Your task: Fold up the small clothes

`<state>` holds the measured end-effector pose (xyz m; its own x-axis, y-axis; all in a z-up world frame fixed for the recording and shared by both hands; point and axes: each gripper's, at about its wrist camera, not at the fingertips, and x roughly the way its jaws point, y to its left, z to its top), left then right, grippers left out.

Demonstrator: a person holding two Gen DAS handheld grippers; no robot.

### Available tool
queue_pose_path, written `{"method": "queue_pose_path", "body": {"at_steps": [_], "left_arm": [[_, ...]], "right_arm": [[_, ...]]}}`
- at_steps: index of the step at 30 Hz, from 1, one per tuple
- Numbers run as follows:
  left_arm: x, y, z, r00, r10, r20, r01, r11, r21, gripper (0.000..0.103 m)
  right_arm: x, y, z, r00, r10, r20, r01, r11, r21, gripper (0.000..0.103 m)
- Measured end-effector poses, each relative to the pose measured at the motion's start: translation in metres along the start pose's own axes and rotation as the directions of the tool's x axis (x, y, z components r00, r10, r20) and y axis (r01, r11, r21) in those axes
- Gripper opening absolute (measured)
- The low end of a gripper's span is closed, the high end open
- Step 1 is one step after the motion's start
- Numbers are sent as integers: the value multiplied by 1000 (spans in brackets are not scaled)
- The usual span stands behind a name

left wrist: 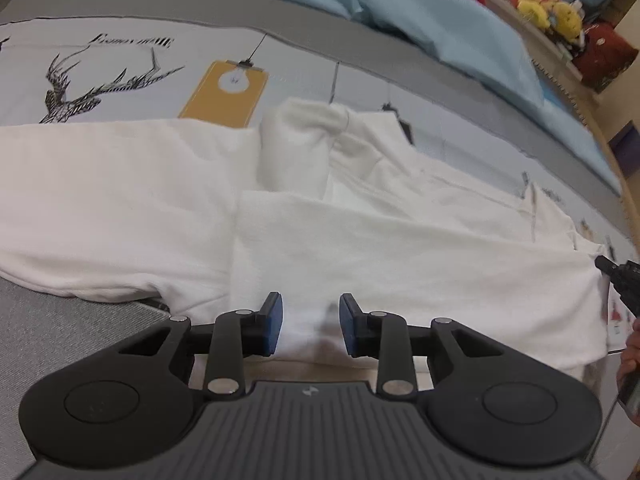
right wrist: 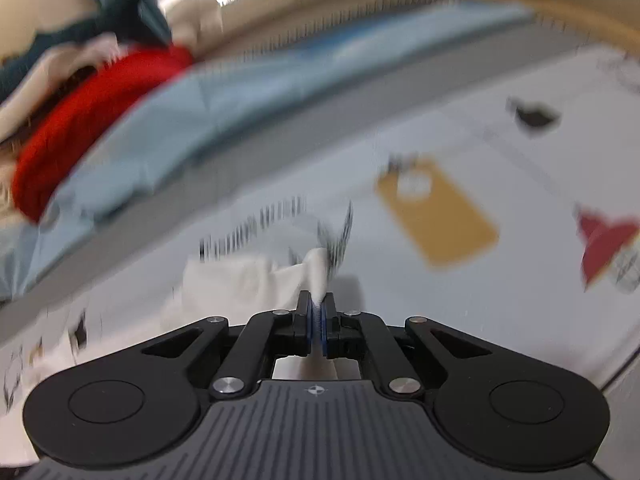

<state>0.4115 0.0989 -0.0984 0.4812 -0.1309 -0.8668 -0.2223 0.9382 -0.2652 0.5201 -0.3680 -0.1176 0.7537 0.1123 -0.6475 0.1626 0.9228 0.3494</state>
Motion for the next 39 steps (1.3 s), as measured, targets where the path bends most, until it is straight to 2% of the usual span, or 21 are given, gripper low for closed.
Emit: {"method": "queue_pose_path", "body": {"at_steps": [3, 4, 5, 7, 9, 11, 12, 13, 15, 17, 18, 21, 23, 24, 26, 29, 31, 34, 36, 37, 39], "left_arm": [[-2, -1, -1, 1000, -15, -8, 15, 1000, 14, 34], [-2, -1, -1, 1000, -16, -13, 16, 1000, 17, 34], [-2, 0, -1, 1000, -18, -16, 18, 1000, 19, 34], [-2, 2, -1, 1000, -22, -20, 22, 1000, 21, 34], [0, 7, -2, 999, -20, -28, 21, 1000, 19, 34], [6, 14, -4, 999, -13, -52, 14, 1000, 6, 33], [8, 16, -5, 998, -19, -57, 19, 1000, 1, 33], [7, 16, -6, 998, -20, -54, 20, 1000, 1, 33], [2, 12, -5, 999, -14, -51, 14, 1000, -2, 34], [-3, 9, -4, 999, -28, -39, 28, 1000, -2, 34], [-5, 7, -4, 999, -35, -35, 35, 999, -2, 34], [-8, 4, -4, 998, -42, -36, 42, 999, 0, 35], [-7, 4, -7, 998, -34, -52, 34, 999, 6, 36], [-4, 4, -8, 998, -24, -65, 25, 1000, 11, 39], [2, 6, -12, 995, -16, -95, 18, 999, 27, 39], [-3, 8, -13, 995, -12, -97, 15, 999, 32, 40], [-11, 8, -12, 997, 14, -82, -11, 999, 35, 45], [-25, 14, -10, 999, 38, -11, -38, 999, 30, 47], [-34, 28, -9, 997, 71, 36, -71, 997, 1, 47], [-37, 34, -8, 995, 88, 48, -88, 996, -9, 47], [-43, 52, -8, 988, 134, 72, -133, 991, -20, 47]], "right_arm": [[-4, 5, 4, 990, -136, 44, 138, 989, -47, 5], [-9, 6, 3, 983, -174, 57, 177, 982, -60, 9], [-15, 7, 3, 980, -185, 69, 190, 979, -72, 10], [-29, 13, 0, 990, -119, 71, 126, 987, -99, 10], [-42, 22, -5, 1000, 8, 13, -6, 985, -170, 10], [-49, 28, -16, 990, 93, -108, -117, 964, -240, 14], [-49, 30, -25, 979, 92, -182, -142, 948, -283, 21], [-46, 29, -37, 967, 33, -252, -121, 932, -342, 22], [-41, 19, -55, 945, -94, -313, -49, 906, -421, 22], [-48, 14, -59, 952, -143, -270, -1, 882, -471, 25], [-52, 11, -57, 950, -159, -269, 15, 883, -470, 37], [-63, 6, -54, 949, -159, -272, 31, 907, -421, 36], [-72, 8, -50, 944, -198, -263, 88, 922, -378, 36], [-84, 15, -46, 947, -230, -223, 137, 920, -366, 35], [-106, 33, -37, 966, -220, -137, 166, 931, -325, 35], [-151, 65, -26, 989, -135, -56, 118, 963, -243, 35], [-179, 87, -26, 997, -74, -5, 71, 971, -227, 36], [-210, 118, -40, 998, 32, 56, -16, 966, -256, 39], [-213, 128, -52, 993, 78, 94, -50, 961, -272, 42], [-208, 130, -61, 990, 87, 111, -54, 960, -275, 42], [-191, 131, -77, 997, 21, 79, -2, 973, -233, 42]]}}
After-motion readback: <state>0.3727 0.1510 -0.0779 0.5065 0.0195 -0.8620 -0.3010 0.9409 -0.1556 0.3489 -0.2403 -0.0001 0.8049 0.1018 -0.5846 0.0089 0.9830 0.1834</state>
